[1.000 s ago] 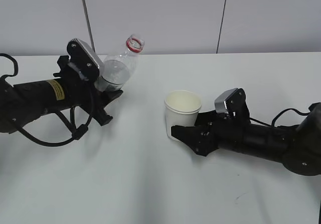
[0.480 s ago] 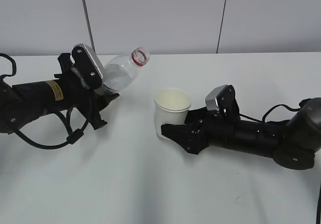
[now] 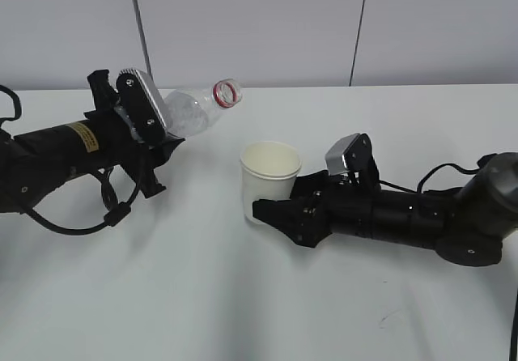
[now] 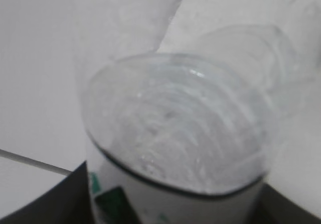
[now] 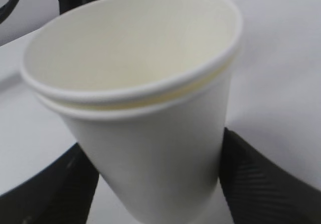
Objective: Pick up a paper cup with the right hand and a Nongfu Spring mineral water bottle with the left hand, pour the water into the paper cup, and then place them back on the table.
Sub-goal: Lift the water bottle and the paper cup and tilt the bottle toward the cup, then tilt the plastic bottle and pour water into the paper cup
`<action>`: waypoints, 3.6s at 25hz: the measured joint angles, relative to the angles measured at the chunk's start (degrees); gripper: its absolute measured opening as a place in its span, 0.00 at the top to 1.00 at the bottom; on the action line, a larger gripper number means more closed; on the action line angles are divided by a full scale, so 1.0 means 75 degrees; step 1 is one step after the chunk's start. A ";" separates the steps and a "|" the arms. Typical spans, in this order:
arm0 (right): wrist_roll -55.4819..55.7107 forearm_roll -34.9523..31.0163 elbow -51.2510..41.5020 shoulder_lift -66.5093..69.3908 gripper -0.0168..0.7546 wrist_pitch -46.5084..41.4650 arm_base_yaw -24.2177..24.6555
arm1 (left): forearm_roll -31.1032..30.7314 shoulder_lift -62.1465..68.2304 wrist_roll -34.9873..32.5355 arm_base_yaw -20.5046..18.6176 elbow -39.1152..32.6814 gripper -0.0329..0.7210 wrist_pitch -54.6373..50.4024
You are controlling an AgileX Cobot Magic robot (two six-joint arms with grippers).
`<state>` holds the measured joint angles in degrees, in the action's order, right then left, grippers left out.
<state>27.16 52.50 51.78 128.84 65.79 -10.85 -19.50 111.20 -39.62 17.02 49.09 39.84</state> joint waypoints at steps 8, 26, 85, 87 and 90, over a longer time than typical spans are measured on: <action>0.0032 0.0086 0.0169 0.0000 0.28 -0.0034 -0.0248 | 0.0330 0.0000 -0.1052 0.0000 -0.0007 0.42 0.0254; 0.0137 0.0182 0.0291 0.0000 0.28 -0.0193 -0.0278 | 0.0919 0.0000 -0.3197 0.0000 -0.0007 0.42 0.0788; 0.0154 0.0215 0.0291 0.0000 0.30 -0.0226 -0.0278 | 0.1003 0.0000 -0.5095 0.0000 -0.0007 0.42 0.1272; 0.0154 0.0215 0.0291 0.0000 0.30 -0.0226 -0.0278 | 0.1010 0.0000 -0.5129 0.0000 -0.0007 0.42 0.1272; 0.0154 0.0215 0.0291 0.0000 0.30 -0.0226 -0.0278 | 0.1024 0.0000 -0.5195 0.0000 -0.0007 0.42 0.1272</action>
<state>28.31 54.11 53.97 128.84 64.10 -12.94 -11.82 111.20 -78.59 17.02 49.03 49.38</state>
